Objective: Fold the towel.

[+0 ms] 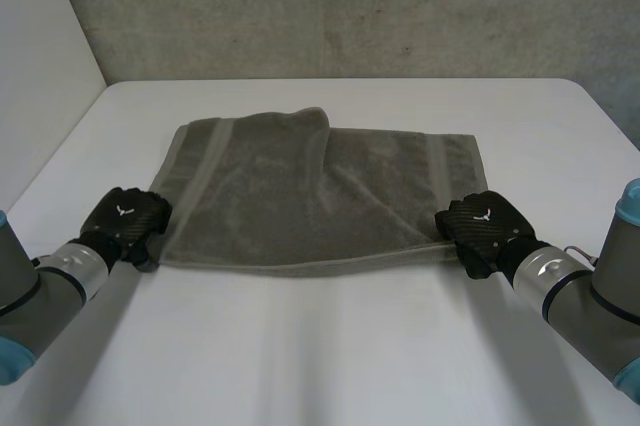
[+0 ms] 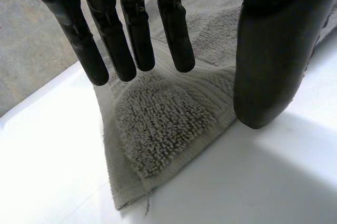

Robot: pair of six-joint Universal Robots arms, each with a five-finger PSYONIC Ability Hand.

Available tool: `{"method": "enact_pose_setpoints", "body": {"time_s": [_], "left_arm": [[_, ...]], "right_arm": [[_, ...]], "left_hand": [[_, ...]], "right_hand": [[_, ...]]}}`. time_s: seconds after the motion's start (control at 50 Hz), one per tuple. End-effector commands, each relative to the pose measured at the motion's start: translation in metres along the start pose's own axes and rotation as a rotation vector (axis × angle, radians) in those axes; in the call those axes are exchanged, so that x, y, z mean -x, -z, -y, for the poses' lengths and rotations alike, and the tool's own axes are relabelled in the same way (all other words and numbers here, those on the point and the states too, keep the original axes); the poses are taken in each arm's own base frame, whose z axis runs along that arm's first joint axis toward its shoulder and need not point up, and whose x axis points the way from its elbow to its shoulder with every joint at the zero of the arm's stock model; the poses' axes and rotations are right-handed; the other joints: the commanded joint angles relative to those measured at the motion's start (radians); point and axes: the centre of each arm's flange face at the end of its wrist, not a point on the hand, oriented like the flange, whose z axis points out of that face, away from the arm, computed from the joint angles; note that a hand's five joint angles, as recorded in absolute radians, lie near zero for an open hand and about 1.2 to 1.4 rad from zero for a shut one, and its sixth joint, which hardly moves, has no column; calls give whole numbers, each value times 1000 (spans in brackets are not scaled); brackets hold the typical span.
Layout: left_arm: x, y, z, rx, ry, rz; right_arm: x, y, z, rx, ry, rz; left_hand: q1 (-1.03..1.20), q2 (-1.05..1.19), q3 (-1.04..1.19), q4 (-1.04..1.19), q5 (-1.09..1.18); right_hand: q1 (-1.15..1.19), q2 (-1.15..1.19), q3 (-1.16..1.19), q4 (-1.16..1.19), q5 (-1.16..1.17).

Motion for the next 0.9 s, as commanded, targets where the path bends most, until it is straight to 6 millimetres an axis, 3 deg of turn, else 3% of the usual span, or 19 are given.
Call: {"method": "enact_pose_setpoints", "body": {"time_s": [0.02, 0.38, 0.52, 0.88, 0.9], "left_arm": [[3, -5, 2, -14, -2, 6], [0, -16, -3, -11, -4, -7], [4, -16, 2, -13, -6, 24], [7, -9, 11, -14, 19, 62], [7, -9, 10, -13, 18, 61]], "right_arm": [[0, 0, 0, 1, 0, 1], [3, 0, -1, 3, 0, 7], [3, 0, -1, 4, 0, 6], [0, 0, 0, 1, -1, -2], [-1, 0, 0, 2, -1, -3]], "left_hand": [[-17, -39, -40, -38, -6], [24, 2, 1, 3, 35], [446, 424, 423, 425, 457], [520, 498, 497, 499, 531], [544, 521, 520, 522, 554]], "right_hand": [[65, 70, 45, 50, 52], [65, 70, 45, 50, 52], [65, 70, 45, 50, 52], [65, 70, 45, 50, 52], [-47, -42, -68, -63, -60]]}}
